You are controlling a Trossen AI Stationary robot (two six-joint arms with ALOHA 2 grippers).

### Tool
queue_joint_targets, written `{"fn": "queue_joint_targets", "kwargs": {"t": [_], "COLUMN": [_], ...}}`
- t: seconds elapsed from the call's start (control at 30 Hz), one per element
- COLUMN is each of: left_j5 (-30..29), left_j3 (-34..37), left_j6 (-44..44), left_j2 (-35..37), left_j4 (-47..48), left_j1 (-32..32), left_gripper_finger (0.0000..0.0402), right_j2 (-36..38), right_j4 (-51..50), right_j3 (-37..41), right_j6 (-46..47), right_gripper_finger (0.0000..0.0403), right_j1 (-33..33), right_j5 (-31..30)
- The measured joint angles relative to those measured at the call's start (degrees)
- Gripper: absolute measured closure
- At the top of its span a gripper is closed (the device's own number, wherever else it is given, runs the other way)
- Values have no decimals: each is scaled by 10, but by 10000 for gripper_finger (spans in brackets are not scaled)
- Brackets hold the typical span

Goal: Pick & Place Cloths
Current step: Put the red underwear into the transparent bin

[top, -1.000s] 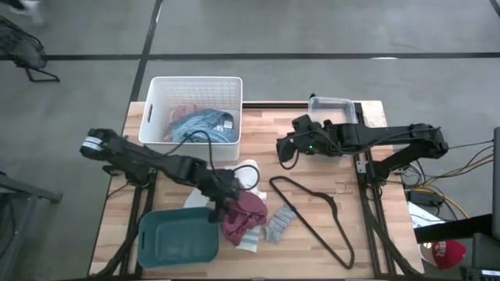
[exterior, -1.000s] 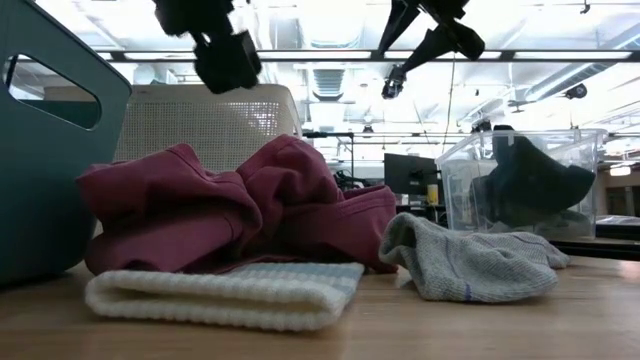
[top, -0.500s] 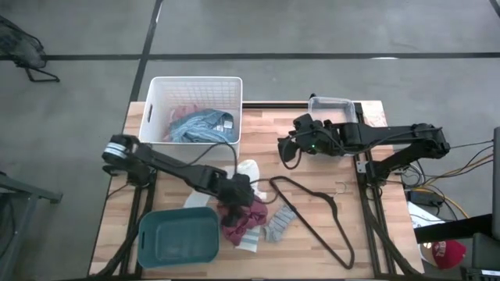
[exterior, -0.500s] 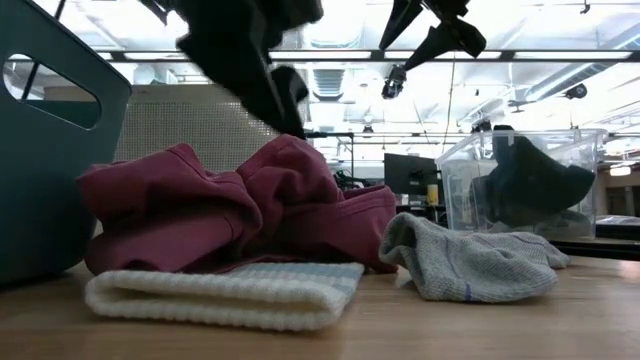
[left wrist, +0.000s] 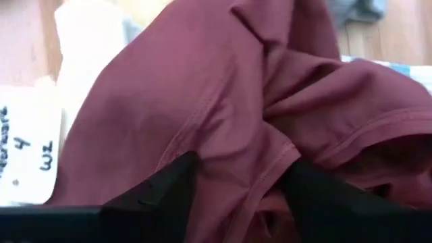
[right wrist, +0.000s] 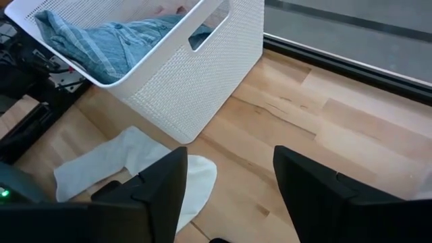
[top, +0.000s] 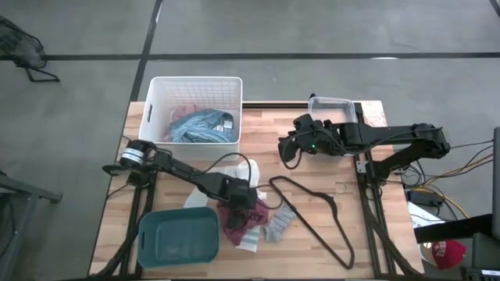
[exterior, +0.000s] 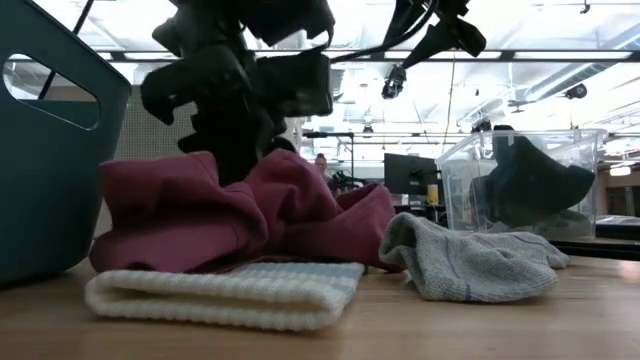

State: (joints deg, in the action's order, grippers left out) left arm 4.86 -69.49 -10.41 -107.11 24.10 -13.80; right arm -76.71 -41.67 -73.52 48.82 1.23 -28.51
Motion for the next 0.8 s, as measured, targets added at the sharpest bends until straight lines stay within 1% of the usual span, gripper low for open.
{"fn": "queue_joint_targets", "kwargs": {"t": [0.07, 0.13, 0.27, 0.3, 0.33, 0.53, 0.7, 0.8], "left_j5": [-4, -9, -9, -9, -6, 13, 15, -4], "left_j3": [0, -1, -6, -7, -8, -29, -49, -50], "left_j6": [-15, -22, -22, -22, -26, -45, -36, -32], "left_j2": [1, 2, 3, 3, 3, 16, 59, 95], "left_j4": [-1, -1, -1, -1, -1, 6, 19, 45], "left_j1": [2, 4, 13, 16, 19, 27, 26, 27], "left_gripper_finger": [214, 255, 360, 379, 387, 390, 395, 395], "right_j2": [0, 0, 0, 0, 0, 0, 0, 0], "right_j4": [0, 0, 0, 0, 0, 0, -7, -19], "right_j3": [0, 0, 0, 0, 0, 0, 2, 2], "right_j6": [0, 0, 0, 0, 0, 2, -1, -15], "right_gripper_finger": [194, 199, 210, 212, 215, 230, 243, 252], "right_j1": [0, 0, 0, 0, 0, 0, 0, 0], "right_j5": [0, 0, 0, 0, 0, 3, 6, 13]}}
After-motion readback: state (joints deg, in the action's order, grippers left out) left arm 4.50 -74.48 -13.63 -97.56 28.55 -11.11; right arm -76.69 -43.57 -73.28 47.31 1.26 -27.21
